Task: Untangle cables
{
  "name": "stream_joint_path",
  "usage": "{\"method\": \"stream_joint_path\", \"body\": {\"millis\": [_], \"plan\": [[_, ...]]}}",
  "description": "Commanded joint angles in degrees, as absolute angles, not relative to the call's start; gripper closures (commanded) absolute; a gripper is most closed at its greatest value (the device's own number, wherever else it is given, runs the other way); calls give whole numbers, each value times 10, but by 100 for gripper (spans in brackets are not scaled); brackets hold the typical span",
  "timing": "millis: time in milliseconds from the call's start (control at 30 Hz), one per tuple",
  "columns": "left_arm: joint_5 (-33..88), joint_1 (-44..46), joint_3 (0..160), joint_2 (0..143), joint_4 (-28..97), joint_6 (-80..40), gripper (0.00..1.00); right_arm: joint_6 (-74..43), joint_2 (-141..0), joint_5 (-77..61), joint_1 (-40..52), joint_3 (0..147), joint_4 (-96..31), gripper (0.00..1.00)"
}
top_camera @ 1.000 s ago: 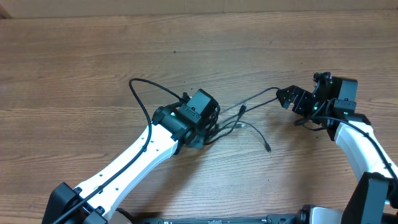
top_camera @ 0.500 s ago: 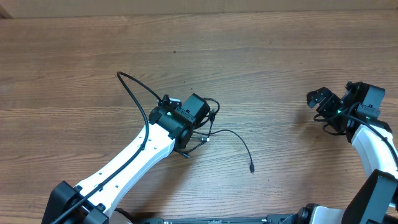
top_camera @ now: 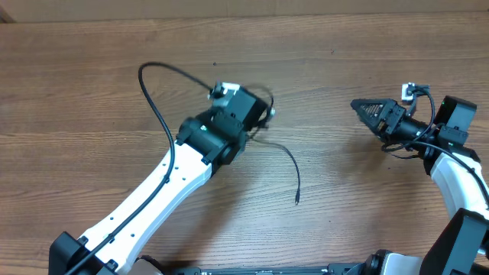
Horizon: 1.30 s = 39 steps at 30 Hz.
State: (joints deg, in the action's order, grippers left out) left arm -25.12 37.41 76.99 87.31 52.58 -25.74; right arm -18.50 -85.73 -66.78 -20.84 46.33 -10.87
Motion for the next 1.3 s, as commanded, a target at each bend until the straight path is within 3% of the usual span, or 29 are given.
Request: {"method": "stream_joint_path", "body": {"millis": [0,400,667,800,867,1000,1267], "plan": [[-215,374,814,871,489,-190,96,-214,-856,-738,-195,470,-94,0],[-160,374,838,871,430,-181,96,-394,-829,-717,-126,470,81,0],[-128,374,838,871,420,-180,96,-543,-823,-589,-13,470,113,0],[-119,374,838,871,420,-181,96,-556,-823,-585,29,470,153,1],[-107,374,838,871,420,-182,96,-556,-823,-576,45,470,162,8],[-65,374,838,871,420,-183,96,-564,-823,-542,62,470,155,34],[-59,374,838,871,413,-226,96,-592,-823,-472,64,470,82,35]]}}
